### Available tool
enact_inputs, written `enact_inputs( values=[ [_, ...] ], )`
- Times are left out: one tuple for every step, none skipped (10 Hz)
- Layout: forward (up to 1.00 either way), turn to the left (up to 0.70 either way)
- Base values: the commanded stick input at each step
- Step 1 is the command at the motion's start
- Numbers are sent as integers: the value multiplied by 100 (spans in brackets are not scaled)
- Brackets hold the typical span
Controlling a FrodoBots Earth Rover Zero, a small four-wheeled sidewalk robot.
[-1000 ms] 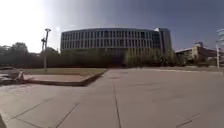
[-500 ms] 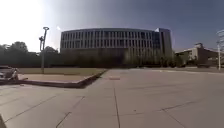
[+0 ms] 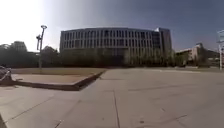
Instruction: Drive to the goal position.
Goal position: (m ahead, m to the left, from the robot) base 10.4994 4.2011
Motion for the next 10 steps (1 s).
enact_inputs(
  values=[
    [58,4],
    [58,4],
    [58,4],
    [58,4],
    [58,4],
    [56,4],
    [46,4],
    [37,4],
    [32,5],
    [28,4]
  ],
)
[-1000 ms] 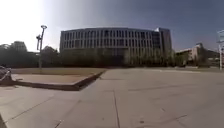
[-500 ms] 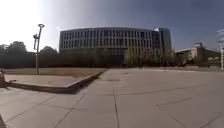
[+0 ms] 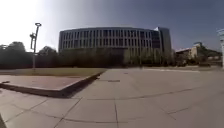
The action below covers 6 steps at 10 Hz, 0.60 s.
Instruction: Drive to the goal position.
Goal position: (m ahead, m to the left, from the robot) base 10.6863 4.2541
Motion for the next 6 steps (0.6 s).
enact_inputs(
  values=[
    [27,4],
    [27,4],
    [27,4],
    [27,4],
    [27,4],
    [27,4]
  ],
)
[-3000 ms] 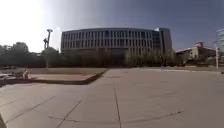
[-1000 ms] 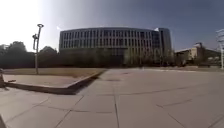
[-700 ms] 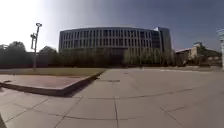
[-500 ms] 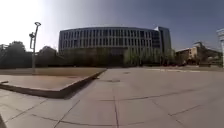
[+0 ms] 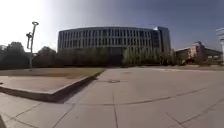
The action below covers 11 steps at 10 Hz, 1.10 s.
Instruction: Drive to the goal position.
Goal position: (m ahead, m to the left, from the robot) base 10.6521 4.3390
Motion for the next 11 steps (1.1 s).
enact_inputs(
  values=[
    [27,4],
    [26,3],
    [26,3],
    [27,4],
    [27,4],
    [27,4],
    [26,3],
    [26,3],
    [27,4],
    [27,4],
    [26,3]
  ],
)
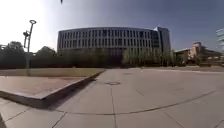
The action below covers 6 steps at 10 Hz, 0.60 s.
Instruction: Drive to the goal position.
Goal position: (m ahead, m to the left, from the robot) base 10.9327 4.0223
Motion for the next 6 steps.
enact_inputs(
  values=[
    [27,4],
    [27,4],
    [27,4],
    [27,4],
    [27,4],
    [27,4]
  ],
)
